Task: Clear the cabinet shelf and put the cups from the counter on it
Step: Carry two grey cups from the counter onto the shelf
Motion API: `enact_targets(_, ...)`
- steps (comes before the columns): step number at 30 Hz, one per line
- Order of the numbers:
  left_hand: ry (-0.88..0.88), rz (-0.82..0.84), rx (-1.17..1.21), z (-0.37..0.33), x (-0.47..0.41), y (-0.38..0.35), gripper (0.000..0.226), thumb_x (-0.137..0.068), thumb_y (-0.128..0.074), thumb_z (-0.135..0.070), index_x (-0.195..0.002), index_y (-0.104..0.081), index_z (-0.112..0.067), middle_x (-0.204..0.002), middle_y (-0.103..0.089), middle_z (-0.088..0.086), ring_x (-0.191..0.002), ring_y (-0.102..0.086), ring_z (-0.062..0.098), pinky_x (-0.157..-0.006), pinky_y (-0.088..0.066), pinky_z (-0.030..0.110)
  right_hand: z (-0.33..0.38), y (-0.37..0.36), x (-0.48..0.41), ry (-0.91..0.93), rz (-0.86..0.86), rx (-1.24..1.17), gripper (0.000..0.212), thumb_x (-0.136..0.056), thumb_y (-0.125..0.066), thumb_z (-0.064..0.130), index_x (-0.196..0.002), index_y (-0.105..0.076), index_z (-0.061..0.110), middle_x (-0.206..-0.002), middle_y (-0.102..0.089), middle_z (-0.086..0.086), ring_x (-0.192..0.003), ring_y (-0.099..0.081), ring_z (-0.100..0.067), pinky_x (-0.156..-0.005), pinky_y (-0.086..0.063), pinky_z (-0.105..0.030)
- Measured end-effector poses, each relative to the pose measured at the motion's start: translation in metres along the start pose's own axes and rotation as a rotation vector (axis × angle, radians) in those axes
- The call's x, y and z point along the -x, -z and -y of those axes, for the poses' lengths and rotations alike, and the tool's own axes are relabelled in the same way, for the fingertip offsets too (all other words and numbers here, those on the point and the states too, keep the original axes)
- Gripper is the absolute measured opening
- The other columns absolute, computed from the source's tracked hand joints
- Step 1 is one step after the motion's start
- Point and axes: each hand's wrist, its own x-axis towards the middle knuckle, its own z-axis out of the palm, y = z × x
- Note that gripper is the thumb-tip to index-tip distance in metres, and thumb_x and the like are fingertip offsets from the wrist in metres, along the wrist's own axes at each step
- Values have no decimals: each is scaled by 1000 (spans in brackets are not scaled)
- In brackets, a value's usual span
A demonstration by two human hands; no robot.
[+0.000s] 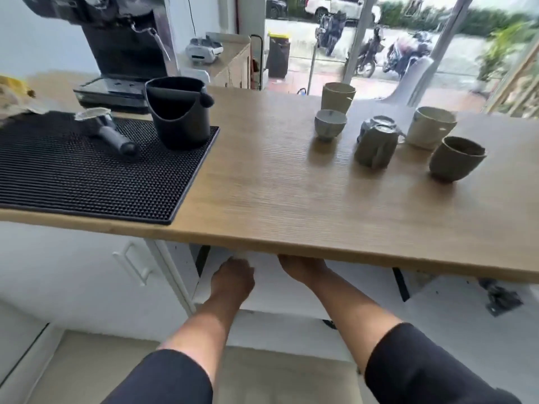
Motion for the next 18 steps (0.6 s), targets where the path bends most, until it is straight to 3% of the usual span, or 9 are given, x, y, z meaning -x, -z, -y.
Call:
enact_targets(2, 0, 73, -61, -6, 28, 25, 35, -97, -42, -39, -114, -64, -17, -123, -61, 6, -111, -59, 23, -89, -49, 31, 9, 12, 31, 19, -35, -2, 35, -99, -42, 31, -129, -56, 19, -139, -54, -2, -130, -45, -24, -107, -33, -31)
enact_targets(5, 33, 276, -185, -29, 70, 74, 42, -97, -40, -41, -126, -58, -16, -127, -59, 6, -111, -58, 23, -83, -45, 28, 20, 38, 79, -27, 150, 17, 36, -97, -43, 34, -128, -60, 26, -138, -56, 2, -126, -52, -23, -102, -43, -33)
enact_targets(8, 26, 403, -247, -46, 106, 117, 46, -95, -45, -44, -130, -54, -15, -131, -56, 9, -116, -56, 26, -82, -43, 29, 38, 71, 124, -55, 208, -60, 34, -93, -47, 33, -122, -65, 26, -130, -63, 1, -114, -61, -22, -96, -49, -33)
enact_targets(14, -74, 385, -167, -69, 143, 206, 39, -91, -54, -45, -116, -67, -19, -118, -66, 5, -107, -61, 27, -88, -51, 35, 60, 153, 186, -84, 191, -218, 26, -93, -55, 29, -112, -69, 18, -113, -70, 2, -104, -63, -16, -89, -50, -29)
enact_targets(18, -200, 318, 14, -102, 135, 266, 34, -89, -57, -43, -109, -69, -17, -112, -70, 6, -103, -63, 27, -91, -51, 39, 56, 216, 198, -137, 76, -260, 26, -94, -55, 30, -114, -68, 20, -112, -69, 2, -102, -62, -17, -92, -53, -38)
